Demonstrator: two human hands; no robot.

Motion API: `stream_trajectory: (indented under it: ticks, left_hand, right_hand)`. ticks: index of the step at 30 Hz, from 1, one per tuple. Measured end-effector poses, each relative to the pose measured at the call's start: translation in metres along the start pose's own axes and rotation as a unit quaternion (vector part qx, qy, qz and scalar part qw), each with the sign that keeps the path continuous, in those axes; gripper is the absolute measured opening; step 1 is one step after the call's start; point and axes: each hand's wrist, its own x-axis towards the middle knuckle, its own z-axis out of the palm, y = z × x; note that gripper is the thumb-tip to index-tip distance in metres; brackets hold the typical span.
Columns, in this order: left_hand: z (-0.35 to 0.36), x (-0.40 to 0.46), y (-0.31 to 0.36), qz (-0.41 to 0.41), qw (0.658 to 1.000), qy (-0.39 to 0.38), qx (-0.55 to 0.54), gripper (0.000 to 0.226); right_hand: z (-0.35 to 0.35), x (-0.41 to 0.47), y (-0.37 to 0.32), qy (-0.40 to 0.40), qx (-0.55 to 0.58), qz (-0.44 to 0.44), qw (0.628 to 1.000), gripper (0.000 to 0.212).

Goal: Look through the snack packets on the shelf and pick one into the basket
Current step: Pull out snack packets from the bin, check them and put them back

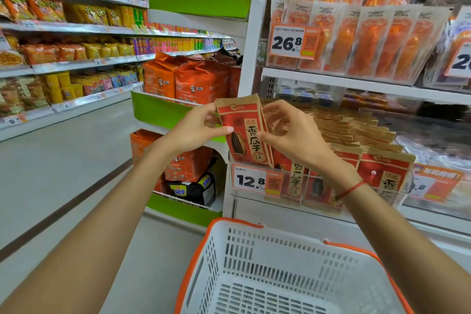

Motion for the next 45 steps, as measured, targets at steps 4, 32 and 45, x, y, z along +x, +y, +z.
stream_trajectory:
  ticks: [4,32,45]
  left_hand:
    - [-0.009,0.004,0.007,0.011,0.998,-0.007,0.054,0.040]
    - [0.002,0.009,0.009,-0.031,0.981,0.011,0.191,0.042]
    - [0.014,0.011,0.026,-0.066,0.971,-0.036,0.227,0.036]
  right_hand:
    - [-0.001,-0.003,0.000,0.046,0.049,0.022,0.997,0.020]
    - [-0.035,-0.009,0.022,-0.028,-0.157,0.092,0.983,0.022]
    - [-0.019,0.001,0.003,-0.023,-0.082,0.022,0.996,0.037]
